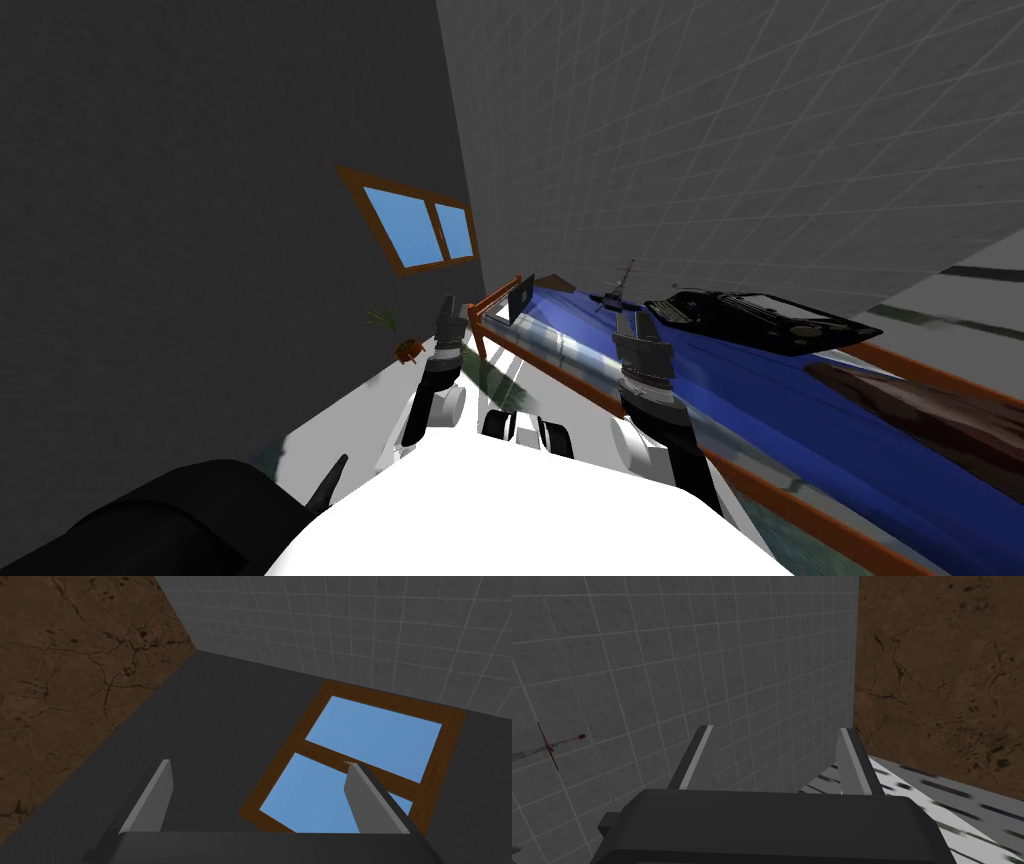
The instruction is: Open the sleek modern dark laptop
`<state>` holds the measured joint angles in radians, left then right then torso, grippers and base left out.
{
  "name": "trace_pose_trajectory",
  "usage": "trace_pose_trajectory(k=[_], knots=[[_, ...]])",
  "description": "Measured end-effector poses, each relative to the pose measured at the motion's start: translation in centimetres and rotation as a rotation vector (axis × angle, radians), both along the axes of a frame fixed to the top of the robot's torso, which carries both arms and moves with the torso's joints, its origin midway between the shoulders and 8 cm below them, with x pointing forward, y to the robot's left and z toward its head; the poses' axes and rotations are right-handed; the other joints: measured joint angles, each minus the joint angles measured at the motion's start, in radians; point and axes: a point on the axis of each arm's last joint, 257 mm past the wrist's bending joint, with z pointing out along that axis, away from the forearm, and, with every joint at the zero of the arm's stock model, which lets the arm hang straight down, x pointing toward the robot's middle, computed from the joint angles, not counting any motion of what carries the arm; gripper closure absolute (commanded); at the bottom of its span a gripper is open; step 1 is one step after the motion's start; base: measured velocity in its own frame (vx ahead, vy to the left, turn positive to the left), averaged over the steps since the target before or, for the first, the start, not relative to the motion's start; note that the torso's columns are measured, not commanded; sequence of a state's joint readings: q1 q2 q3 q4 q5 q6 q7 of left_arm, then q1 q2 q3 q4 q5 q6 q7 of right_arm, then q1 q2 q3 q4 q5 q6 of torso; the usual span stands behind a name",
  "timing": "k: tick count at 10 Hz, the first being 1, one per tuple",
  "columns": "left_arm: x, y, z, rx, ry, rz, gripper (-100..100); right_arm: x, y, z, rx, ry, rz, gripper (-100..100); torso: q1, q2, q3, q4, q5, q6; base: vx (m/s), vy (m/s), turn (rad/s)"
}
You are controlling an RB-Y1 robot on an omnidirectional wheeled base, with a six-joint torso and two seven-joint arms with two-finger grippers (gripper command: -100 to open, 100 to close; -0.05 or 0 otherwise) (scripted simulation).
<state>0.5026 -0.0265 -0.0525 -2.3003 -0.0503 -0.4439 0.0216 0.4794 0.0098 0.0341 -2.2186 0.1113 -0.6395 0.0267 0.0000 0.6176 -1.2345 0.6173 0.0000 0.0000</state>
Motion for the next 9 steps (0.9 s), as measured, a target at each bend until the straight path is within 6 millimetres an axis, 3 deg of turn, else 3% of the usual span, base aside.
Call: trace_pose_trajectory(k=[1,3,9], knots=[[0.0,0.0,0.0,0.000,0.000,0.000,-100,0.0,0.0,0.0,0.000,0.000,0.000,0,0.000,0.074,-0.148,0.074,0.000,0.000,0.013,0.001,-0.038],[0.2,-0.5,-0.2,0.044,0.019,-0.021,-100,0.0,0.0,0.0,0.000,0.001,0.000,0,0.000,0.116,-0.236,0.116,0.000,0.000,0.020,0.005,-0.071],[1.5,-1.5,-1.5,0.146,0.120,-0.056,-100,0.0,0.0,0.0,0.000,0.001,0.000,0,0.000,0.120,-0.242,0.121,0.000,0.000,0.039,0.013,-0.102]])
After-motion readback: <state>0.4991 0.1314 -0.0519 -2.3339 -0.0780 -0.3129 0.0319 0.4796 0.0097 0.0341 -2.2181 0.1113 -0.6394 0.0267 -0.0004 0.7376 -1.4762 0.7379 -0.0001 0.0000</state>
